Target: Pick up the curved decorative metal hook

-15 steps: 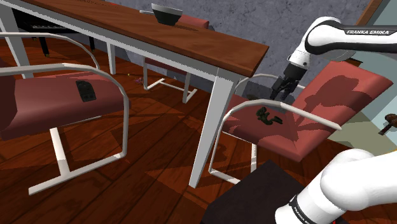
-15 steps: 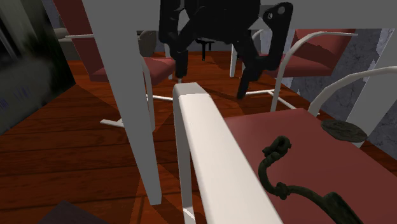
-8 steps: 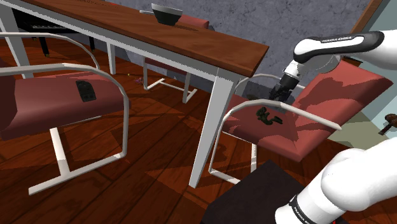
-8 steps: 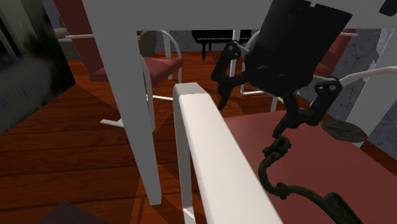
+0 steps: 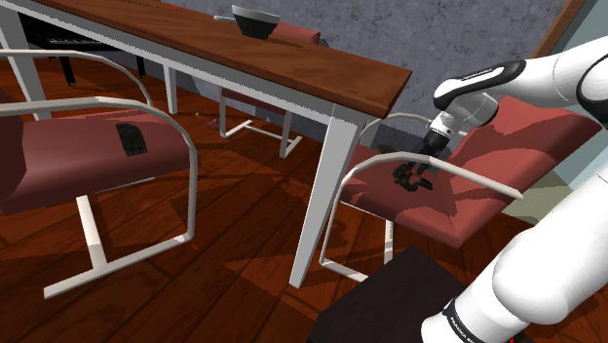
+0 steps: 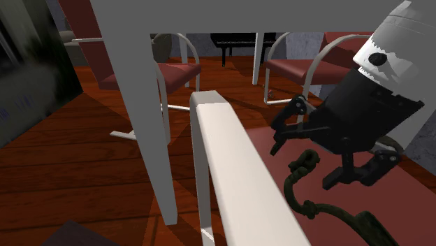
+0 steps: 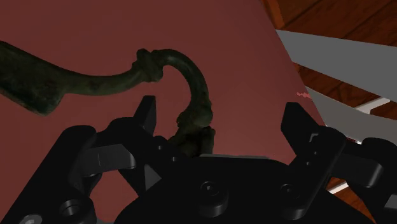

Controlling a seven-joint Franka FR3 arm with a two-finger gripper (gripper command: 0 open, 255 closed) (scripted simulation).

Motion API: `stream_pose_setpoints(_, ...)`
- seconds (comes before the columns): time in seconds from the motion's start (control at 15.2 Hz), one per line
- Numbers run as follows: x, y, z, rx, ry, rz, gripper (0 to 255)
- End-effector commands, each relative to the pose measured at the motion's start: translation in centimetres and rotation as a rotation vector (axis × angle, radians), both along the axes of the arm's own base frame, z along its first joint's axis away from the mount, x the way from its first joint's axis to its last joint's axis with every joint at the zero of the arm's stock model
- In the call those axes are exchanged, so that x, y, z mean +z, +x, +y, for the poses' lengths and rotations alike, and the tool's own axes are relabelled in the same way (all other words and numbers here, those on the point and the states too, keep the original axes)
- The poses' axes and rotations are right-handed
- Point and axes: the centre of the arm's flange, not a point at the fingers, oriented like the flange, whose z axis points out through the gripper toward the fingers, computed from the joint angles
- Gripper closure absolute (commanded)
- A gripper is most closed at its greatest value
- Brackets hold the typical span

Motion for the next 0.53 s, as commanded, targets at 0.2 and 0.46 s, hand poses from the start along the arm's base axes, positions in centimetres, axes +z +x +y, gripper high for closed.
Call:
stream_pose_setpoints(0.2, -2.6, 0.0, -0.1, 0.000, 0.002, -0.001, 0)
stream_pose_setpoints(0.46, -3.4, 0.0, -0.1, 0.000, 0.002, -0.001, 255)
